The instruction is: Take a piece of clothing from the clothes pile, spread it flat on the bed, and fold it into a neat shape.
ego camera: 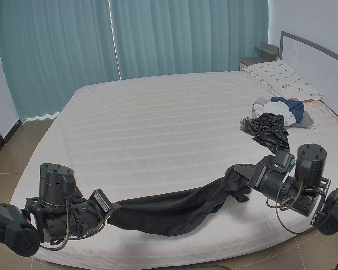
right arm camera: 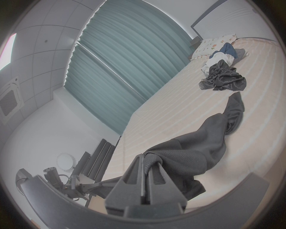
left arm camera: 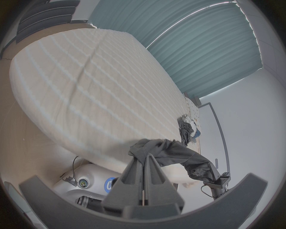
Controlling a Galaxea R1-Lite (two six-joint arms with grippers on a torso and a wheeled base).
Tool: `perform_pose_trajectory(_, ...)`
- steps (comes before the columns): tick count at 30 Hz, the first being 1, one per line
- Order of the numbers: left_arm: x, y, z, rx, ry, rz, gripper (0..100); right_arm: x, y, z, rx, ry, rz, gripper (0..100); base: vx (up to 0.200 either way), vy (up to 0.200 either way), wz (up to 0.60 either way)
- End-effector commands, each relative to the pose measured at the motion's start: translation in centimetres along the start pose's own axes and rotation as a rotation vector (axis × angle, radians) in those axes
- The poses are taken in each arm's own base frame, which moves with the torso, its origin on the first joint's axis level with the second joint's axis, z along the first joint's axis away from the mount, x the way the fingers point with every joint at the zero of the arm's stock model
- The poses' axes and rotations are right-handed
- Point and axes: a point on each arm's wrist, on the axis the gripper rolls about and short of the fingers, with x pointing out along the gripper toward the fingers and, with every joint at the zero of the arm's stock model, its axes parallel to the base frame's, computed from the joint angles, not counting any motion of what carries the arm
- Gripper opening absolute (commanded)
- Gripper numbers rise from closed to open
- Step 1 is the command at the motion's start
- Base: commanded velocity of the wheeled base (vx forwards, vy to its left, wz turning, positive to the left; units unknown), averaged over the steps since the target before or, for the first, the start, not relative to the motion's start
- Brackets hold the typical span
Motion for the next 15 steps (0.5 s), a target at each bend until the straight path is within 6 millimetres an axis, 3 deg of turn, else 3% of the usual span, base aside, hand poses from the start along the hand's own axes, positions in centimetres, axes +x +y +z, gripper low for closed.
perform_pose_trajectory(1,-4.6,-1.2,-0.3,0.022,-0.022,-0.081,0,-5.6,1.9,1.4,-0.003,-0.057,0.095,0,0.000,0.000,0.00)
perform_pose_trajectory(6,-8.2,-2.9,0.5,0.027,-0.068,-0.166,0,-8.4,3.5,3.5,-0.032,-0.162,0.106,0,0.000,0.000,0.00)
perform_pose_trajectory(9,-11.8,-4.6,1.7,0.023,-0.109,-0.216,0,-11.4,6.7,6.9,-0.051,-0.258,0.178,0,0.000,0.000,0.00)
perform_pose_trajectory(15,-16.0,-6.7,3.7,0.005,-0.207,-0.292,0,-17.0,12.8,13.7,-0.027,-0.378,0.290,0,0.000,0.000,0.00)
